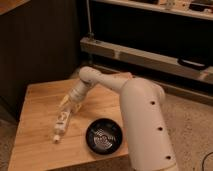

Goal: Place the bottle in the ceramic bowl

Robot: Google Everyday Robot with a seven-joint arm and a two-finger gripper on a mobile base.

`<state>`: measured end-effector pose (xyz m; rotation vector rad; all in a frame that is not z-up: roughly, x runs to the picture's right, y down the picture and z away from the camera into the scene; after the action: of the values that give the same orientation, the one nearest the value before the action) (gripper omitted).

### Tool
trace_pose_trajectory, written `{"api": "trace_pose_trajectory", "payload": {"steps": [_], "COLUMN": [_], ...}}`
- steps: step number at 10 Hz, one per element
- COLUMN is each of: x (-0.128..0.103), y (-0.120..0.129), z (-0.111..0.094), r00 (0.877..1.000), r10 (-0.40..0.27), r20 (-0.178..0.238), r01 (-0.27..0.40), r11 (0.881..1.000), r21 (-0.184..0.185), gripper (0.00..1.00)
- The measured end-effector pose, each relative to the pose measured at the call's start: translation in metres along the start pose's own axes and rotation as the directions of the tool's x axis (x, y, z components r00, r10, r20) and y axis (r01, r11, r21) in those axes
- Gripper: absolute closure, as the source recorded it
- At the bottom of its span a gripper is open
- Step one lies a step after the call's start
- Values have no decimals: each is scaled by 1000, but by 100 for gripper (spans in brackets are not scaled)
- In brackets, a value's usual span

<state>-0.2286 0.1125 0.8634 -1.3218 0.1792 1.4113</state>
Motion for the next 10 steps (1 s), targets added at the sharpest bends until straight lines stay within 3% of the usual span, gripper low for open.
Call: {"api": "trace_pose_trajectory", "payload": {"steps": [6,7,10], "x": [-5,-6,-5], "y": [4,5,2], "z": [22,24,26], "r00": [998,998,995], "r10": [11,16,51], "r20": [-63,-68,-83], "r01": [-6,-10,-38], "r11": [997,996,988], "r21": [72,85,149], "gripper": [36,41,72]}}
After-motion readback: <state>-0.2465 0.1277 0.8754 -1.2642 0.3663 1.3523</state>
